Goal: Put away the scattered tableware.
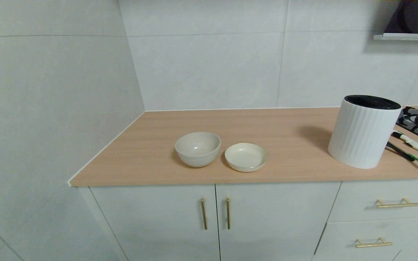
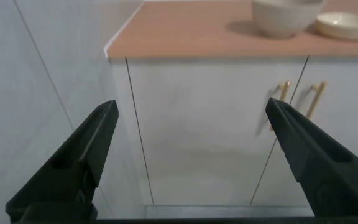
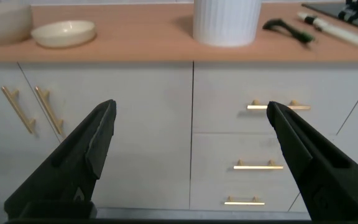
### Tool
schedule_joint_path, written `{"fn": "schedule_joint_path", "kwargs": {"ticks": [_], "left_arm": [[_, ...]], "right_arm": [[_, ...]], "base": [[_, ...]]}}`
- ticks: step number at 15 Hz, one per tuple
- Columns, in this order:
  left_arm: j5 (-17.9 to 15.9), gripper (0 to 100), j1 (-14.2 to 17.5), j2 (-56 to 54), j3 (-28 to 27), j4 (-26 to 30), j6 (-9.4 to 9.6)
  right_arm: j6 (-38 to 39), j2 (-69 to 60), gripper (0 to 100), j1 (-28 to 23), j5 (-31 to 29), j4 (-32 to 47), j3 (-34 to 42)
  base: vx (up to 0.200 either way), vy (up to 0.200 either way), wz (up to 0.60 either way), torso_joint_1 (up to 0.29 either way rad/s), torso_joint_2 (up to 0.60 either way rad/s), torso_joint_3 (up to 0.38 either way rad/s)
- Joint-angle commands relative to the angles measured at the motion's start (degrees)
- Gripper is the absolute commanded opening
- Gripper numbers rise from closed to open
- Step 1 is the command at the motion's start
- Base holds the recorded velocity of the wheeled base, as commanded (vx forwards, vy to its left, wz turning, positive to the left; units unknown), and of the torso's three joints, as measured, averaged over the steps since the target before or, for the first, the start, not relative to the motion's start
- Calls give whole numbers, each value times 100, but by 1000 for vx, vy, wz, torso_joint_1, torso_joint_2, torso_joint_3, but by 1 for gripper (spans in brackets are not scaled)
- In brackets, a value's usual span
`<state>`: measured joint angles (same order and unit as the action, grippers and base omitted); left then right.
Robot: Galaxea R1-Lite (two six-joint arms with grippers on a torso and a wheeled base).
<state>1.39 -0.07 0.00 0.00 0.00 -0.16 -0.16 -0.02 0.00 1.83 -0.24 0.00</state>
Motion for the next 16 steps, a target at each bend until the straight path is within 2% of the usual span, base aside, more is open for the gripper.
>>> {"fn": "schedule_joint_path", "kwargs": {"ticks": [1, 16], "left_arm": [[2, 100, -1, 0, 0, 0, -2], [2, 100, -1, 0, 0, 0, -2]], "right_arm": [[-2, 2, 100, 0, 2, -2, 0], [-2, 2, 100, 0, 2, -2, 0]], "base": [[0, 0, 0, -212, 510, 295], [0, 0, 0, -179, 478, 297]]}}
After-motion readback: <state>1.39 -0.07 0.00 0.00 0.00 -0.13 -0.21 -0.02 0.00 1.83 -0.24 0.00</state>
